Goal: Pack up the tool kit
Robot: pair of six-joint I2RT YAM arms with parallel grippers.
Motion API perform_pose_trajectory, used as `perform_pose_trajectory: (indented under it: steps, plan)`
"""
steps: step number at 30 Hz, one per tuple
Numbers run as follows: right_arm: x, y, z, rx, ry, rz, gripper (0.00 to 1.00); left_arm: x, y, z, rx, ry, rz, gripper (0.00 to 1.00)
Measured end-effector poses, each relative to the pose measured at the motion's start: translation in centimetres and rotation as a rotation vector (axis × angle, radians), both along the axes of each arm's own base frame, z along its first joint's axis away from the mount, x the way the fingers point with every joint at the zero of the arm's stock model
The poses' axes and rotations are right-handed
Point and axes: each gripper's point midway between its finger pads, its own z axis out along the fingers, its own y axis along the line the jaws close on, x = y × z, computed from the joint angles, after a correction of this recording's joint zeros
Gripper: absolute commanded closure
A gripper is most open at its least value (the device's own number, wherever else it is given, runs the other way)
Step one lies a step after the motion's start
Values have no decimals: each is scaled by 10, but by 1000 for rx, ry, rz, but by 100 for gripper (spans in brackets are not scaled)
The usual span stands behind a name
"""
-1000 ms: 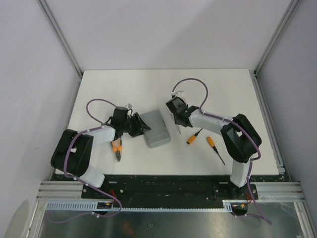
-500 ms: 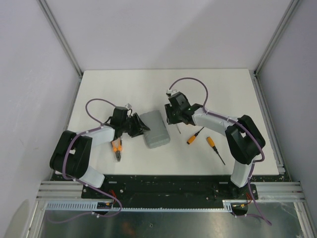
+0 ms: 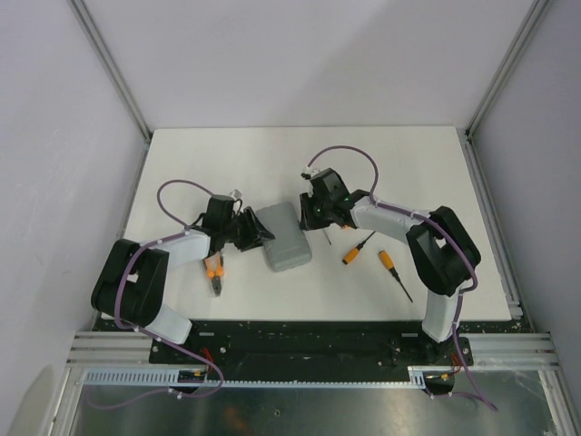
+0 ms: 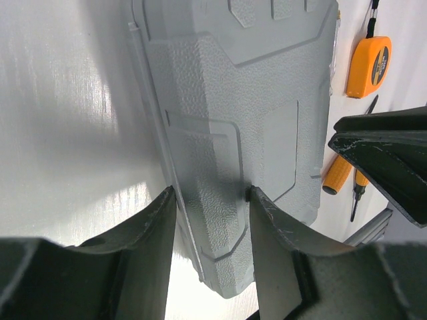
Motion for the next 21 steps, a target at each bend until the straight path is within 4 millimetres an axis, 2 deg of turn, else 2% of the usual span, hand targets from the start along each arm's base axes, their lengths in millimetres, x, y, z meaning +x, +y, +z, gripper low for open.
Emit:
perform_pose_trajectory:
  steps: [9, 21]
  plan:
    - [2, 3, -6, 5, 4, 2, 82, 0, 0, 0, 0, 0, -1, 89]
    - [3, 6, -8, 32, 17, 32, 74, -1, -1, -1, 2, 6, -11, 88]
